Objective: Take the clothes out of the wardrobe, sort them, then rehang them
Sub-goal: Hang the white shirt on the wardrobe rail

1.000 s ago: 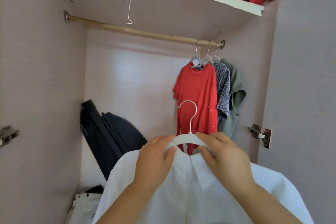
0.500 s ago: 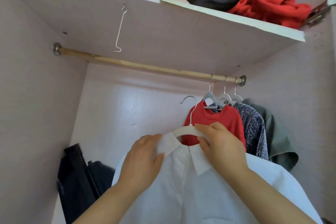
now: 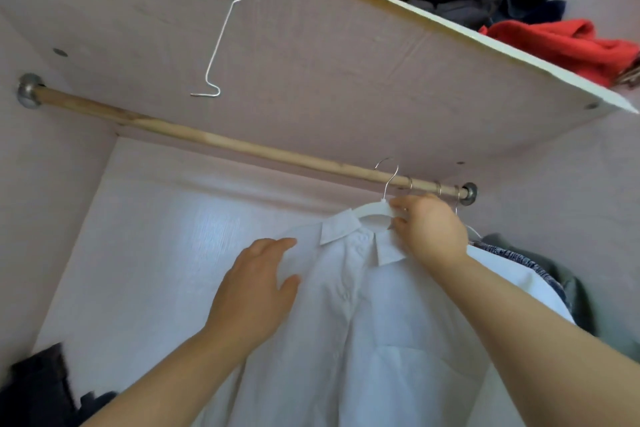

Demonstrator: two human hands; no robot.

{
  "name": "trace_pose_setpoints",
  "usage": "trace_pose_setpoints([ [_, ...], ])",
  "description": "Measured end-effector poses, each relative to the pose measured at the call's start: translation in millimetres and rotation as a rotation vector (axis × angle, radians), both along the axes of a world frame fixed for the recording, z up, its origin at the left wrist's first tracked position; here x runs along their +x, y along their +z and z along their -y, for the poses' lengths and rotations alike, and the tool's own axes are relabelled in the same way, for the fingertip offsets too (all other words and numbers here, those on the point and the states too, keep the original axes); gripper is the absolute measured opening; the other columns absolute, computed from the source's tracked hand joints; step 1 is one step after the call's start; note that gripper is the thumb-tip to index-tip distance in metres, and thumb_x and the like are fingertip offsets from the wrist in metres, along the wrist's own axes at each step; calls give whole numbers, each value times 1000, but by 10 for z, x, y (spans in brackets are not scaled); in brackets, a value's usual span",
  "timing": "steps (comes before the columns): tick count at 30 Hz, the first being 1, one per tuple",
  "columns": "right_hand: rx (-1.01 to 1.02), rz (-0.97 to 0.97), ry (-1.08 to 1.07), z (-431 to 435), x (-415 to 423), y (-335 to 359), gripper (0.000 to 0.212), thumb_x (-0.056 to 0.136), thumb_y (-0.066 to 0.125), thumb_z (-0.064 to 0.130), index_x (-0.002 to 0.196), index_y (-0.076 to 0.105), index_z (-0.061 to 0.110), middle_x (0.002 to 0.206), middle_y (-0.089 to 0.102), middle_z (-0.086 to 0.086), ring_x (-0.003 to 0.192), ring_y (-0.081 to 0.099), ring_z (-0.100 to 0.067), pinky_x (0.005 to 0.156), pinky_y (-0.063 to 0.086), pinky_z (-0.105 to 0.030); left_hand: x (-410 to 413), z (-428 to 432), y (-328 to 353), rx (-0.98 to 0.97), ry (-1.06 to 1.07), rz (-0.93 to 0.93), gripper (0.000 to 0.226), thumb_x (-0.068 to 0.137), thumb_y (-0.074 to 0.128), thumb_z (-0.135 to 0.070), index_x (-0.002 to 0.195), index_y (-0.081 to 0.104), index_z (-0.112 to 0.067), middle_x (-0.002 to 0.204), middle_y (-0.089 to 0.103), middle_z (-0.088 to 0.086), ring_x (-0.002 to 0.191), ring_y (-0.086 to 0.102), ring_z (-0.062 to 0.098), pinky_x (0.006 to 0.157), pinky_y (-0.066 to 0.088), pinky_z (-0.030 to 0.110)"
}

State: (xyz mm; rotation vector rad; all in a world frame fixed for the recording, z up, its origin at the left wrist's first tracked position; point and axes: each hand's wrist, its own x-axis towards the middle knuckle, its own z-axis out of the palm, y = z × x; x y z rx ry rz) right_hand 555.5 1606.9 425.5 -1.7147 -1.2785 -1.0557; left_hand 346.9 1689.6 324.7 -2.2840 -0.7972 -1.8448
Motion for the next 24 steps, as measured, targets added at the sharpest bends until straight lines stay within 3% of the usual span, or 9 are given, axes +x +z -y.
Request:
trace_pose_setpoints([
  [4,-1,-27,-14,-194,130,147,37,87,48,15,118,60,30,115,58,-6,103,56,-28,67,37,-29,3,-178,5,22,14,-6,49,92,51,-32,138,35,-32,137,38,-14,126,36,5,99,28,17],
  [8,6,-7,5,-374,233,298,32,84,48,10,106,62,28,92,53,-3,91,59,-30,64,34,-28,19,-325,27,31,32,6,48,92,51,-33,138,35,-32,136,38,-14,124,38,5,98,29,16],
  [12,-23,10,6,-522,324,162,32,87,49,14,114,62,27,110,56,-7,102,56,-28,68,41,-30,87,-420,17,22,57,10,49,92,51,-32,138,36,-31,136,39,-14,123,39,5,97,29,15],
  [18,-3,20,66,-653,534,-48,36,91,51,19,125,56,26,110,54,-10,102,54,-30,69,40,-32,203,-535,-147,-7,86,-34,48,92,51,-32,137,35,-33,136,39,-14,124,38,4,98,28,14],
  [24,40,81,110,-703,606,-210,42,86,55,12,128,54,16,116,57,-13,107,51,-33,84,40,-36,204,-571,-362,-70,69,-61,49,92,51,-31,138,35,-32,137,40,-12,125,38,6,97,27,13],
])
